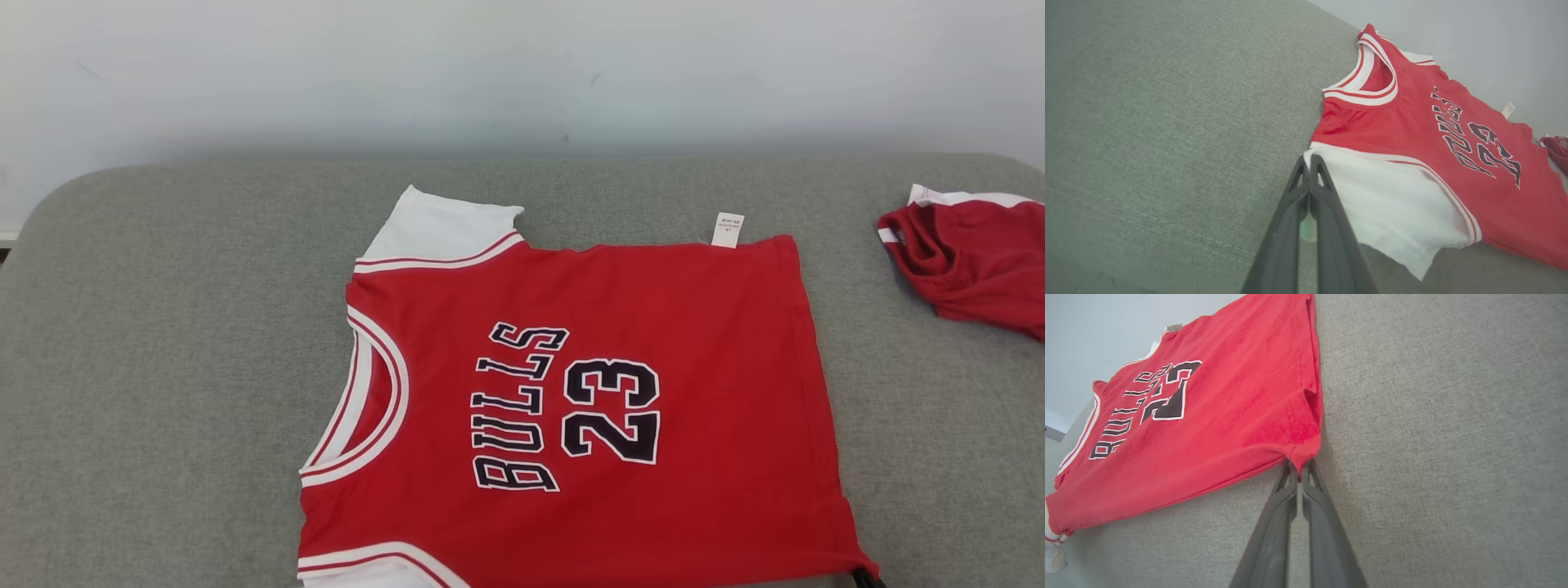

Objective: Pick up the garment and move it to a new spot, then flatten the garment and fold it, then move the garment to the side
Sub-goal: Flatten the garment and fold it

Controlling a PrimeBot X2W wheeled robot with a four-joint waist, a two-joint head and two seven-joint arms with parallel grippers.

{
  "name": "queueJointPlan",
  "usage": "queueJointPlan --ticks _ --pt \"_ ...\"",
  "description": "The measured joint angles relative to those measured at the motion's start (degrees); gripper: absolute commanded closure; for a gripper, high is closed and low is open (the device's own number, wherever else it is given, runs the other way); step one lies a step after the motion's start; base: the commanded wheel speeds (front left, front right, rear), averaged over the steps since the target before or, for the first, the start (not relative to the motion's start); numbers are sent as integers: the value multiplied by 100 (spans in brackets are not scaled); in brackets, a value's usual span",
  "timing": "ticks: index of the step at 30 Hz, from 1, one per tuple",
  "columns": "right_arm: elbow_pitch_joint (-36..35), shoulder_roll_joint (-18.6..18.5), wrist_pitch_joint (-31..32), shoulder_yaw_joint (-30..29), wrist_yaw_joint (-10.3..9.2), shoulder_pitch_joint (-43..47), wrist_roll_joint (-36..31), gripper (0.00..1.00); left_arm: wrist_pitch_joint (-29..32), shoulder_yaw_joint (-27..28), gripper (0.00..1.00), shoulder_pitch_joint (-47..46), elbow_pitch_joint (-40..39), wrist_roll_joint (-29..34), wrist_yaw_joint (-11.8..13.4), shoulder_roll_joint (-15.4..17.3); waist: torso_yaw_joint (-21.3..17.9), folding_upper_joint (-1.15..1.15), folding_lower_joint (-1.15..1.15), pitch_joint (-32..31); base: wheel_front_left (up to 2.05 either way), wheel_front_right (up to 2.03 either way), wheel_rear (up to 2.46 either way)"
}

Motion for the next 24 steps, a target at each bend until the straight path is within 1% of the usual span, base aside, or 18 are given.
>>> queueJointPlan --ticks 3,8,13,19,20,21,24 --pt "-227 116 83 -76 0 -47 -57 100 0 16 100 -222 -89 159 -96 18 -30 1 1 37 0 0 0" --pt "-519 266 311 -225 0 -194 -46 100 0 65 100 -579 -231 221 -163 93 -110 0 1 82 0 0 0" --pt "-570 318 547 -220 0 -554 -62 100 224 -32 100 -1068 -170 321 -296 335 -231 0 1 130 0 0 0" --pt "-127 385 810 -208 0 -1283 -175 100 521 -192 100 -1944 246 454 -503 521 -326 0 1 241 0 0 0" --pt "-43 391 846 -193 0 -1415 -198 100 557 -188 100 -2107 355 453 -517 543 -334 0 1 259 0 0 0" --pt "114 394 920 -148 0 -1677 -257 100 606 -204 100 -2440 590 463 -606 603 -346 0 1 293 0 0 0" --pt "344 393 965 -112 0 -2023 -313 100 634 -266 100 -2888 999 487 -682 647 -355 0 2 340 0 0 0"
